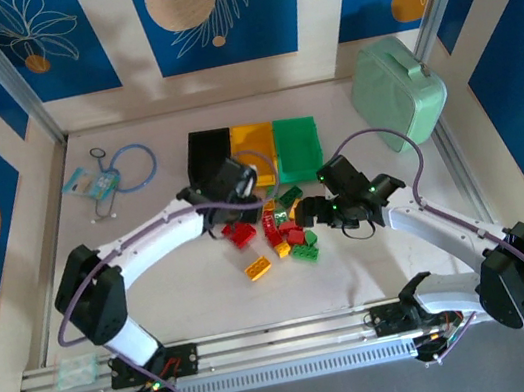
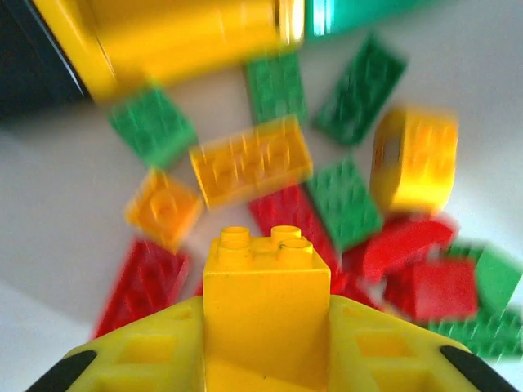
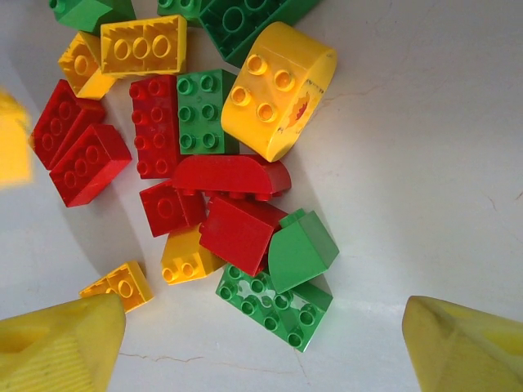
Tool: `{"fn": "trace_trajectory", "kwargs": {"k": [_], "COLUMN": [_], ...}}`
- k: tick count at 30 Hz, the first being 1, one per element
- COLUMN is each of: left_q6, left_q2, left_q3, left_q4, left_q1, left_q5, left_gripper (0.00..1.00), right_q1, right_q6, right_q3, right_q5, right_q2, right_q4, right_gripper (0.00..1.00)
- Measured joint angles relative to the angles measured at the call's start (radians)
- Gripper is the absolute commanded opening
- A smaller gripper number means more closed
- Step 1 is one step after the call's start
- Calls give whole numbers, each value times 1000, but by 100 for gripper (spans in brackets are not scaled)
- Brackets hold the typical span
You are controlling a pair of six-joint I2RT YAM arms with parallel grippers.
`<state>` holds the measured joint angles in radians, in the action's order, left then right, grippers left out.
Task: Sort the legos into containers by color
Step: Pick up the lego from the middle-left of the table, then place the lego in the container.
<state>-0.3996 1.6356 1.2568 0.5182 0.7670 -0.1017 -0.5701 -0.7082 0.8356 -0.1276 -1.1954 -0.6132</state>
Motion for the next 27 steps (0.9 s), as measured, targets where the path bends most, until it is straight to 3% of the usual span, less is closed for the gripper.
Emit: {"fn": "trace_trajectory", "kwargs": {"k": [6,13,14,17,22,27], "left_q6": [66,111,116,136,144,141], "left_q2": [201,452,478,541,527,343], "left_q3": [305,573,604,692,687,443], "left_q4": [1,47,60,99,117,58], "left_q1": [-106,-157,-162,-169,-169,-169], "left_q5": [6,16,19,24,33,53], "left_gripper": [31,33,38,72,77,75], "right_q1": [0,0,0,0,-3,-50], "right_q6": [-7,-11,-11,-11,-7,10], "right_q3": [0,-20,-21,-21,-21,-10], "right_q5": [0,0,-1,0,0,-3], "right_q2": [8,65,68,73,73,62], "right_q4": [0,-6,-8,-8,-8,-11], "right_gripper": [88,88,88,89,89,92]}}
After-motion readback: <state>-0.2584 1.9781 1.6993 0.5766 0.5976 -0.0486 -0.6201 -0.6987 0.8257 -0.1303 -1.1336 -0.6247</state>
